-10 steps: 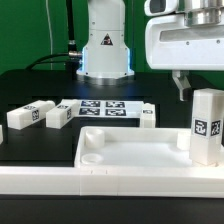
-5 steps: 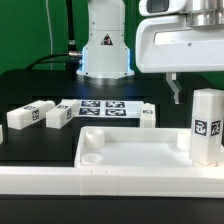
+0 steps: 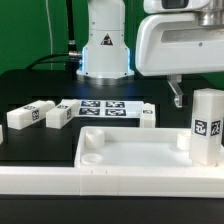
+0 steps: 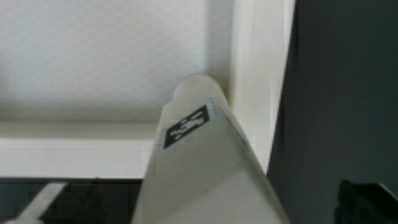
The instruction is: Assemble desk
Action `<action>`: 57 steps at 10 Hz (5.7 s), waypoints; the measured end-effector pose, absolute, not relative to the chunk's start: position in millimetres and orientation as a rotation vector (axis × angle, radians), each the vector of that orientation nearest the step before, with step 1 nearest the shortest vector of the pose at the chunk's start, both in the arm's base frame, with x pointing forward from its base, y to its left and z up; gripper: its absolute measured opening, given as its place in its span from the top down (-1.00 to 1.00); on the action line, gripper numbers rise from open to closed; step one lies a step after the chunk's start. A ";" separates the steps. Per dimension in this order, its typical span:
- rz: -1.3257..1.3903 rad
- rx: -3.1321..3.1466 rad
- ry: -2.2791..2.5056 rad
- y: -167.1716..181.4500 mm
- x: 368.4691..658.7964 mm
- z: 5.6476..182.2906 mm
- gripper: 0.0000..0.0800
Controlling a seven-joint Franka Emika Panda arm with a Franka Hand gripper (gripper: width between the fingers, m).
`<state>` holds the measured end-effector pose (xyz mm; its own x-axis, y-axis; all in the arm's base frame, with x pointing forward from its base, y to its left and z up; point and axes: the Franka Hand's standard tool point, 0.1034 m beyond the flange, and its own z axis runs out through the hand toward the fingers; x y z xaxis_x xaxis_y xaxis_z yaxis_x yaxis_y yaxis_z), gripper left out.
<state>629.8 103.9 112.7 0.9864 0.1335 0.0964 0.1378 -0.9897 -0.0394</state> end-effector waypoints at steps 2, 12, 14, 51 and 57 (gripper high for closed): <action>-0.150 -3.084 -0.386 105.0 629.5 112.4 -0.62; -0.140 -3.068 -0.154 101.2 629.1 111.4 0.28; -0.127 -3.047 0.124 100.0 629.0 111.1 0.28; -0.140 -3.081 -0.427 103.1 630.0 112.7 0.28; -0.156 -3.050 0.422 100.9 630.6 112.0 0.27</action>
Offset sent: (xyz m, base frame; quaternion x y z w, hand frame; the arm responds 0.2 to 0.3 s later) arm -0.0027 0.0012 -0.0030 0.0041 0.0074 -0.1797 0.9837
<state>630.6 100.9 112.0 0.9574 -0.2737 0.0919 -0.2678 -0.9608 -0.0721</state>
